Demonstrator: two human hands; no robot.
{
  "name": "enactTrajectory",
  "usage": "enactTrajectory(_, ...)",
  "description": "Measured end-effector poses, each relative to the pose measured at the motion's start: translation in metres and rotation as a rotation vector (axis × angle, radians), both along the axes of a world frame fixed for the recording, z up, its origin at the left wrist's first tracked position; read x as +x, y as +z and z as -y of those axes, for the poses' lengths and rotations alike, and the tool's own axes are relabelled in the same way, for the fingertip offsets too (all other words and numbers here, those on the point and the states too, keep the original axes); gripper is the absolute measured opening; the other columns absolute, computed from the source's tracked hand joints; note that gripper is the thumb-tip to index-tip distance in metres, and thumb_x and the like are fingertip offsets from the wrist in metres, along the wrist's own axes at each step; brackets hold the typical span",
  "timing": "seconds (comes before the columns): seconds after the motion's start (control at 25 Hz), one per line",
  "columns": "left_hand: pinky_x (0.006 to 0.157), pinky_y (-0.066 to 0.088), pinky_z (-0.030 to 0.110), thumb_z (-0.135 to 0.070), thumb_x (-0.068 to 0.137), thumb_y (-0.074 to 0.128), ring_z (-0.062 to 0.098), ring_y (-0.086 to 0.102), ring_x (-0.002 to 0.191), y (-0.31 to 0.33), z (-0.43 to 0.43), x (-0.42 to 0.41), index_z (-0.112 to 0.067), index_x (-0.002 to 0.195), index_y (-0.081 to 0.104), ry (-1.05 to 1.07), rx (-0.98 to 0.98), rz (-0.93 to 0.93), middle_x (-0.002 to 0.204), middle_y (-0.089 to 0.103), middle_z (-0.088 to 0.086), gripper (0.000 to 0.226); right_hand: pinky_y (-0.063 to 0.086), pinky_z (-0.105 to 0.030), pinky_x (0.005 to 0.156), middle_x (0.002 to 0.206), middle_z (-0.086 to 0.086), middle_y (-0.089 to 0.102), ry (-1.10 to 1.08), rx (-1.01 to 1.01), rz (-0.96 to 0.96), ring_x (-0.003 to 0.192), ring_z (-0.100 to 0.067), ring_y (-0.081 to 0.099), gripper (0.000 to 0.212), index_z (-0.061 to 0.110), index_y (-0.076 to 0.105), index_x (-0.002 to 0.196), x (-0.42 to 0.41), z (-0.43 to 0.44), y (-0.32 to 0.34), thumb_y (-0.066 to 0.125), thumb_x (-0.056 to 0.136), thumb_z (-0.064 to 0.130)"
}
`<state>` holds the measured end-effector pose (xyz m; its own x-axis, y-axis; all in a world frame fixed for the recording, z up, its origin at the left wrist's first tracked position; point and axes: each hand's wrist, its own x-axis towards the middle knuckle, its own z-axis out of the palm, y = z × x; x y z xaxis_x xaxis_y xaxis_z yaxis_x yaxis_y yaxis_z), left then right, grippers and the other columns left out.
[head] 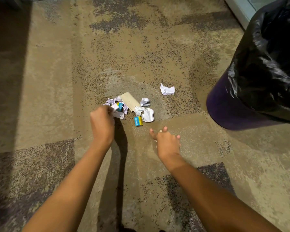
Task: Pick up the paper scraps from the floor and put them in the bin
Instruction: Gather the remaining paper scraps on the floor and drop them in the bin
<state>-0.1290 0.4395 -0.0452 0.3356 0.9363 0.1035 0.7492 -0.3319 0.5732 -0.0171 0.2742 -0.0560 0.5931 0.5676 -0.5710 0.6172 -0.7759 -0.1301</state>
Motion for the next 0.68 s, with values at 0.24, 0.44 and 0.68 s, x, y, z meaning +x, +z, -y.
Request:
enactTrajectory(0.24,0.086,0.045,0.043,-0.009,0.087,0.06,0.037,0.051,0.114,-0.001,-0.035,0.021,-0.01,0.118,0.061,-0.016,0.006,-0.072,0.126,0.053,0.02,0.031,0.044,-0.054,0.096,0.115,-0.017,0.06,-0.046,0.075,0.015,0.102,-0.037,0.061,0.046,0.016,0.064,0.116,0.008,-0.006,0.007,0.033,0.1,0.045)
enactTrajectory(0.44,0.108,0.003,0.071,-0.055,0.063,0.078,0.048,-0.016,0.14,-0.009,-0.034,0.036,-0.057,0.14,0.008,-0.218,-0.528,-0.367,0.156,-0.022,0.003,0.104,0.043,-0.051,0.095,0.115,-0.015,0.058,-0.044,0.072,-0.021,0.105,-0.037,0.058,0.044,0.025,0.062,0.122,0.008,-0.005,0.005,0.03,0.101,0.045)
enactTrajectory(0.68,0.1,0.039,0.055,-0.017,0.085,0.067,0.037,0.037,0.131,-0.023,-0.015,0.029,-0.038,0.144,0.027,-0.214,-0.366,-0.36,0.153,0.017,0.013,0.074,0.045,-0.051,0.094,0.112,-0.014,0.059,-0.074,0.094,-0.041,0.105,-0.038,0.058,0.043,0.031,0.06,0.124,0.009,-0.004,0.002,0.03,0.099,0.049)
